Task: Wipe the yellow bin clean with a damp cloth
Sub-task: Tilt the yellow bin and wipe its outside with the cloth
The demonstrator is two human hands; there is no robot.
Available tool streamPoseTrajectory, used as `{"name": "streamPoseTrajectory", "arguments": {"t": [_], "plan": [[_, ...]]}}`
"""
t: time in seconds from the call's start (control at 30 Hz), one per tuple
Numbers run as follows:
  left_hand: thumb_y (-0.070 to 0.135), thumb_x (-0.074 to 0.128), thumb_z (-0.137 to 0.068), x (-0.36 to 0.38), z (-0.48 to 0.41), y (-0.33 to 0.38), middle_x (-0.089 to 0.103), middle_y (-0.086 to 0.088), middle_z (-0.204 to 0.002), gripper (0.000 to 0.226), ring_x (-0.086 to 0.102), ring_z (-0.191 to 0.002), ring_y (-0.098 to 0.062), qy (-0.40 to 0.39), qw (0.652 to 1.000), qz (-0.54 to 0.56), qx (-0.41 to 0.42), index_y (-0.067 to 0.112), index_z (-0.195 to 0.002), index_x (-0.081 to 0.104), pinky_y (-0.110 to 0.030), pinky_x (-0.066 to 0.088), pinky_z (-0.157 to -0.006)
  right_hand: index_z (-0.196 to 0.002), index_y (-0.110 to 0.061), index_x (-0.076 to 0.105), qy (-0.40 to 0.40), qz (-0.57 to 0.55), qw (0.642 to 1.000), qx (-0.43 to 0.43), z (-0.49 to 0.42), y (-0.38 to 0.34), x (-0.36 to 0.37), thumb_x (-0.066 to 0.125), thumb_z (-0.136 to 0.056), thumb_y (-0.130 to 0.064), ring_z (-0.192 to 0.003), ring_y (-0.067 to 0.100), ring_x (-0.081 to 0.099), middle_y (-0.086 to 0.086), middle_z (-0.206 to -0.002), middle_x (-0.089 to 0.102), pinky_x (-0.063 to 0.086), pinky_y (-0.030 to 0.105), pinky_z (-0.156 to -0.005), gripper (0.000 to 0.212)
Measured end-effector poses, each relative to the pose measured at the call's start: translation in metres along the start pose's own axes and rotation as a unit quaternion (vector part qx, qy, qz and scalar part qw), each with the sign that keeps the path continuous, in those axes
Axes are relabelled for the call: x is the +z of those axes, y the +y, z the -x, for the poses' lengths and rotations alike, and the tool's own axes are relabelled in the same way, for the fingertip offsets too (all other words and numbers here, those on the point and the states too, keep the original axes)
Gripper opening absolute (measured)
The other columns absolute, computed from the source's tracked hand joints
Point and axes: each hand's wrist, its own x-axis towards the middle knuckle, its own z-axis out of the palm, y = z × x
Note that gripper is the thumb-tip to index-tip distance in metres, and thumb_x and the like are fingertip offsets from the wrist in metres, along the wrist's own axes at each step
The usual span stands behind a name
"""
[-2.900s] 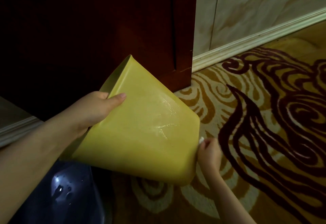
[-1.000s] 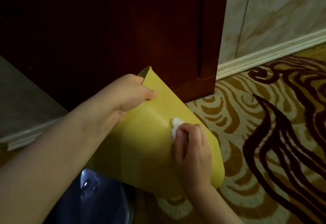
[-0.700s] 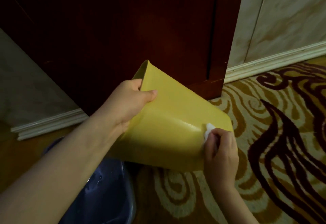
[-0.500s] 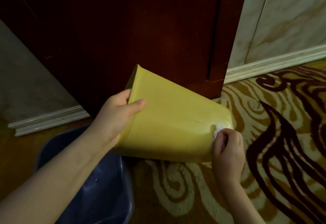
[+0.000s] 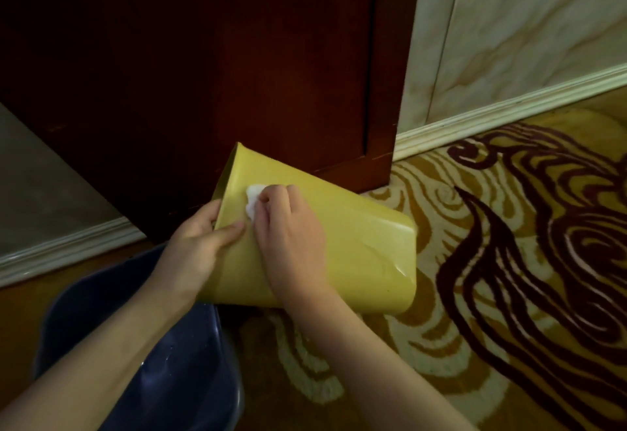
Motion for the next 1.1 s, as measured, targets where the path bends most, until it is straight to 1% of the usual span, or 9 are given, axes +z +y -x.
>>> {"name": "streamPoseTrajectory", "arguments": {"t": [0.1,0.2,0.4,0.47,0.57,0.7,0.8,0.97,1.1], "plan": [[0.016,0.052,-0.087,-0.003,-0.005,-0.002,0.077,0.01,-0.087,0.027,0.071,-0.081,-0.014,-0.006,1.0,-0.011,-0.004,0.038,-0.093,0.066,-0.032,0.048,-0.068,-0.085,-0.008,0.054,0.019,0.007,0.993,0.12,0.011,0.04,-0.003,0.052,-0.09,-0.019,-0.065,0.023,0.053,0.004,-0.078,0.056,0.043,0.034,-0.049,0.012],[0.011,0.051,-0.089,-0.004,-0.013,-0.002,0.077,0.012,-0.083,0.026,0.072,-0.073,-0.005,-0.014,1.0,-0.001,-0.007,0.033,-0.093,0.066,-0.025,0.052,-0.062,-0.087,-0.017,0.054,0.061,0.05,0.963,0.257,0.036,0.098,-0.015,0.048,-0.091,-0.023,-0.062,0.009,0.047,-0.013,-0.073,0.043,0.028,0.013,-0.048,0.009],[0.012,0.052,-0.089,-0.002,-0.019,0.002,0.077,0.011,-0.082,0.025,0.072,-0.077,-0.01,-0.008,1.0,-0.008,-0.005,0.033,-0.092,0.066,-0.022,0.053,-0.06,-0.095,-0.009,0.056,0.092,0.101,0.901,0.411,0.092,0.162,-0.045,0.047,-0.094,-0.019,-0.072,0.012,0.051,0.005,-0.09,0.059,0.039,0.02,-0.056,0.014],[0.014,0.054,-0.088,-0.002,-0.019,0.003,0.076,0.008,-0.085,0.024,0.07,-0.084,-0.016,0.004,1.0,-0.008,-0.01,0.034,-0.091,0.067,-0.029,0.051,-0.067,-0.095,-0.009,0.056,0.12,0.093,0.904,0.401,0.095,0.153,-0.049,0.048,-0.095,-0.018,-0.068,0.008,0.049,0.004,-0.088,0.058,0.036,0.015,-0.053,0.012],[0.015,0.055,-0.086,0.001,-0.02,0.006,0.074,0.004,-0.091,0.023,0.069,-0.089,-0.02,0.01,1.0,-0.006,-0.013,0.034,-0.089,0.068,-0.033,0.051,-0.071,-0.091,-0.018,0.053,0.134,0.039,0.946,0.292,0.088,0.102,-0.041,0.047,-0.094,-0.017,-0.069,-0.002,0.049,-0.009,-0.08,0.049,0.034,0.009,-0.052,0.007],[0.014,0.056,-0.085,0.006,-0.019,0.009,0.076,0.01,-0.078,0.024,0.071,-0.076,-0.011,0.032,0.999,-0.008,-0.006,0.034,-0.083,0.068,-0.023,0.052,-0.061,-0.088,-0.012,0.054,0.099,-0.01,0.988,0.114,0.074,0.041,-0.008,0.042,-0.093,-0.021,-0.059,0.007,0.048,-0.003,-0.076,0.053,0.041,0.019,-0.05,0.016],[0.014,0.055,-0.087,0.01,-0.019,0.011,0.073,0.002,-0.089,0.021,0.069,-0.085,-0.02,0.037,0.999,-0.017,-0.013,0.032,-0.086,0.066,-0.031,0.052,-0.069,-0.087,-0.01,0.055,0.096,0.021,0.992,0.083,0.072,0.047,0.001,0.042,-0.092,-0.022,-0.059,0.013,0.049,0.001,-0.076,0.055,0.04,0.024,-0.049,0.019],[0.013,0.053,-0.089,0.013,-0.022,0.019,0.069,-0.004,-0.099,0.019,0.065,-0.094,-0.025,0.036,0.999,-0.014,-0.027,0.026,-0.099,0.062,-0.039,0.052,-0.08,-0.086,-0.025,0.047,0.139,0.039,0.934,0.327,0.105,0.124,-0.02,0.045,-0.093,-0.022,-0.065,0.005,0.052,-0.004,-0.079,0.053,0.035,0.014,-0.053,0.009],[0.014,0.051,-0.09,0.016,-0.026,0.025,0.068,-0.006,-0.103,0.025,0.064,-0.095,-0.026,0.048,0.998,-0.026,-0.043,0.019,-0.112,0.062,-0.042,0.052,-0.082,-0.087,-0.022,0.045,0.17,0.043,0.873,0.454,0.121,0.151,-0.036,0.046,-0.095,-0.016,-0.066,0.014,0.053,0.003,-0.081,0.056,0.043,0.025,-0.054,0.01]]}}
